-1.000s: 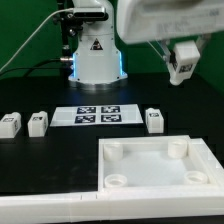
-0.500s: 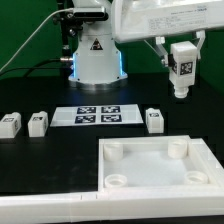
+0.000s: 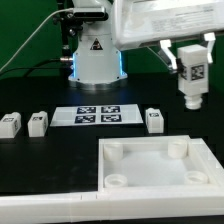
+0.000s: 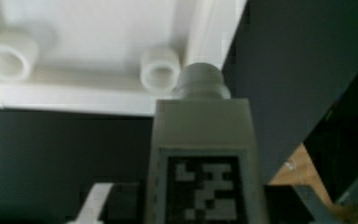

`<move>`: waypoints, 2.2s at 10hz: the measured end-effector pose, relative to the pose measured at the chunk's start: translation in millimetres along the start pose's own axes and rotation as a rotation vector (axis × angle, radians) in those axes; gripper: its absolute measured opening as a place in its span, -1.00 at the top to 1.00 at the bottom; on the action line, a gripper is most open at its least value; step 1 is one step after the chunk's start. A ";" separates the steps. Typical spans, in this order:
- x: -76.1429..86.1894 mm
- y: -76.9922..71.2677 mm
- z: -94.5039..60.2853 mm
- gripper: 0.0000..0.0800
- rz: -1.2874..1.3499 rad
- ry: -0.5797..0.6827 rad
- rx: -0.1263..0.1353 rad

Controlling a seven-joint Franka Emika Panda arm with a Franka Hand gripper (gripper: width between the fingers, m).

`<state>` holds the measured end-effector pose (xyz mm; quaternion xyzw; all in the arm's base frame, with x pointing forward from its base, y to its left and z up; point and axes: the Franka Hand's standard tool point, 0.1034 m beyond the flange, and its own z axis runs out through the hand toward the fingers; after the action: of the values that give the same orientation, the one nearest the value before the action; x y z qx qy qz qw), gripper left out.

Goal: Assemble one leg

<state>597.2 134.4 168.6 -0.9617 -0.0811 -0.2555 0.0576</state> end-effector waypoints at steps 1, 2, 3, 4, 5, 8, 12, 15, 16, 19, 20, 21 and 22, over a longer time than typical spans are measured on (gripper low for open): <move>13.8 -9.6 3.6 0.27 -0.019 0.019 0.002; 10.5 -8.4 4.6 0.27 -0.026 0.015 -0.002; 10.1 -7.2 4.7 0.27 -0.024 0.014 -0.004; 10.0 -7.3 4.9 0.27 -0.025 0.014 -0.003; 6.4 -0.2 9.5 0.27 -0.047 -0.006 -0.010; 2.1 38.6 50.4 0.27 -0.078 -0.049 -0.040; 12.0 45.7 62.6 0.27 -0.081 -0.041 -0.042; -4.8 35.6 65.6 0.27 -0.093 -0.037 -0.036; -8.5 35.1 66.0 0.27 -0.094 -0.040 -0.036; -13.7 36.1 68.8 0.27 -0.094 -0.049 -0.036; -16.2 36.3 70.9 0.27 -0.093 -0.054 -0.036; -17.8 35.3 72.1 0.27 -0.094 -0.057 -0.035; -19.2 34.7 72.7 0.27 -0.095 -0.059 -0.034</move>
Offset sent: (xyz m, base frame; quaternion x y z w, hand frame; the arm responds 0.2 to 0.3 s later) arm 0.0000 0.0000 0.0000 0.0000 0.0000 0.0000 1.0000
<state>622.3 109.0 93.9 -0.9647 -0.1240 -0.2308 0.0267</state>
